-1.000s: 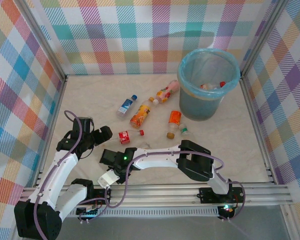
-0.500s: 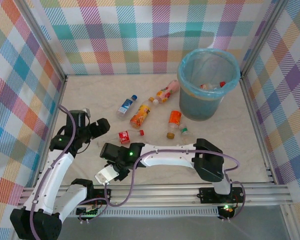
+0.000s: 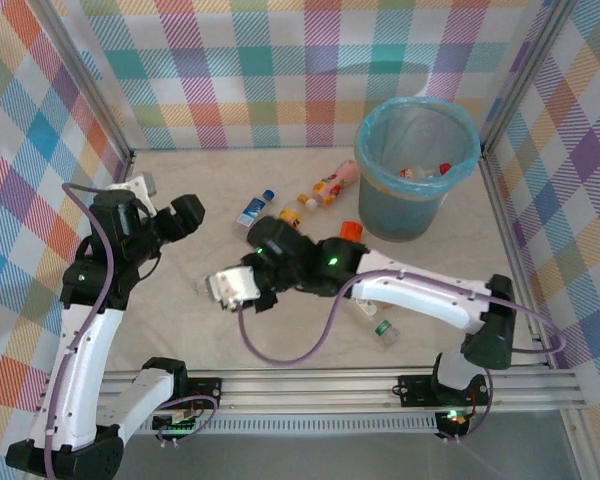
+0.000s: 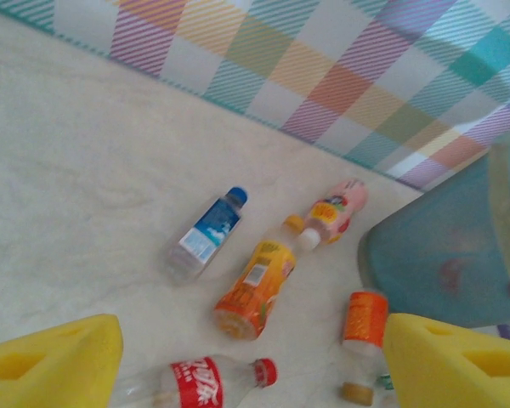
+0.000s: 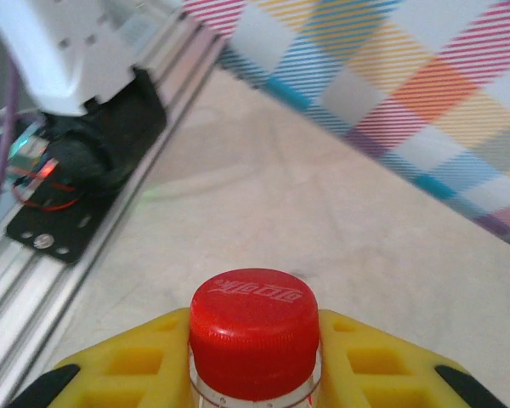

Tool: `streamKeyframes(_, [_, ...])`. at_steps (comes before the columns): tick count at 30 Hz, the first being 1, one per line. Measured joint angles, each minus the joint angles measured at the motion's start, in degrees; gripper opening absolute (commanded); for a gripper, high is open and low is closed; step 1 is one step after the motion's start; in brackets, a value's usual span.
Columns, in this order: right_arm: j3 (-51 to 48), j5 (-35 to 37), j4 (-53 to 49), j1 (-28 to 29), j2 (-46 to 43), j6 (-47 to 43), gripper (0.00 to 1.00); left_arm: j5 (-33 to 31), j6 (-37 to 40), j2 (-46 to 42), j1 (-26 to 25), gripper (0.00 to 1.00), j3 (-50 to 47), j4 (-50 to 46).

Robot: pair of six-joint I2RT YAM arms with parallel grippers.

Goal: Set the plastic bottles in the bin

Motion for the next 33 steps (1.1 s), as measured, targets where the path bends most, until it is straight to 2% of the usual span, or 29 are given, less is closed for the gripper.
streamKeyframes(6, [1.0, 0.7, 4.6, -10.2, -6.7, 5.1, 0.24, 3.8, -1.2, 6.3, -0.2, 0.76, 5.7, 4.2])
streamKeyframes(9, [3.3, 2.7, 7.7, -14.9, -7.6, 7.1, 0.24, 4.8, -3.2, 10.4, -1.9, 0.76, 9.0, 6.9])
streamKeyframes(21, [6.8, 13.1, 27.9, -35.0, -5.7, 18.4, 0.21, 3.7, -3.8, 29.2, -17.2, 0.75, 31.9, 13.1])
streamKeyframes(26, [10.1, 16.4, 33.5, -37.9, -0.4, 19.3, 0.21, 3.6, -2.8, 36.4, -20.9, 0.75, 39.8, 13.2])
streamKeyframes(33, [10.6, 20.5, 34.9, -40.0, 6.6, 18.9, 0.21, 3.6, -1.9, 42.9, -22.3, 0.75, 44.0, 12.8])
